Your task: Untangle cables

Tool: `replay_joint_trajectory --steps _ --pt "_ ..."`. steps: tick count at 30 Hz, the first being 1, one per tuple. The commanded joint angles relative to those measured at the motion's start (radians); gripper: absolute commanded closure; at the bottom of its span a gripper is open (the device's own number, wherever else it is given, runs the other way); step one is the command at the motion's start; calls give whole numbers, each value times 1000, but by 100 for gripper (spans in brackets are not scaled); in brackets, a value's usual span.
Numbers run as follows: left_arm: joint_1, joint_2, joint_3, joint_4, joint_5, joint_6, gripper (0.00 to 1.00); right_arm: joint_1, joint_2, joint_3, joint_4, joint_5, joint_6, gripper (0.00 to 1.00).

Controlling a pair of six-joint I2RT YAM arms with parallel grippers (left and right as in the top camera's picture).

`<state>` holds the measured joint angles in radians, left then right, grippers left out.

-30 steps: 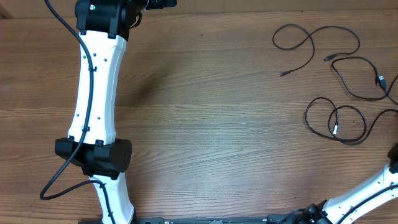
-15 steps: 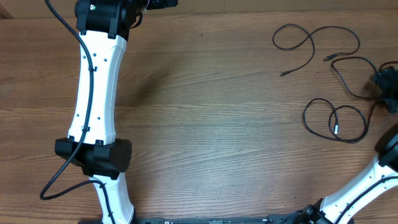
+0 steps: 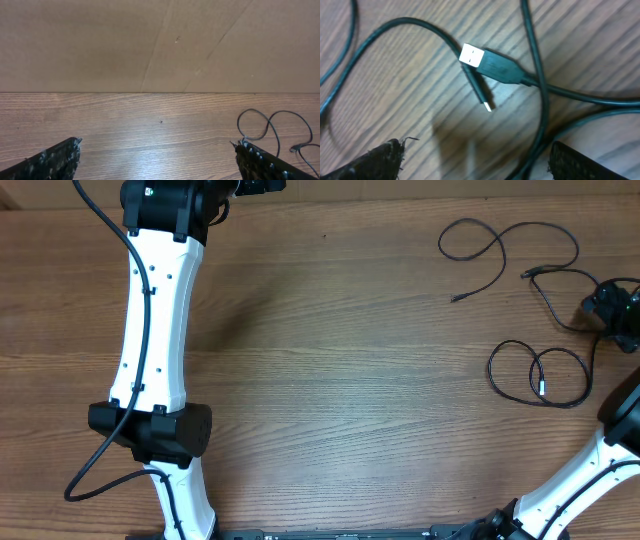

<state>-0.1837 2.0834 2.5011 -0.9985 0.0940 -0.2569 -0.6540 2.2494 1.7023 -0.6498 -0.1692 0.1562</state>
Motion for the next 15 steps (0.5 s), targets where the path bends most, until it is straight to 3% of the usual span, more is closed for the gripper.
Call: replay_joint_trajectory --steps 1,15 --pt "-8 -17 16 4 11 -13 0 -3 2 0 -15 92 8 6" --pt "-8 -17 16 4 11 -13 0 -3 2 0 -209 206 197 7"
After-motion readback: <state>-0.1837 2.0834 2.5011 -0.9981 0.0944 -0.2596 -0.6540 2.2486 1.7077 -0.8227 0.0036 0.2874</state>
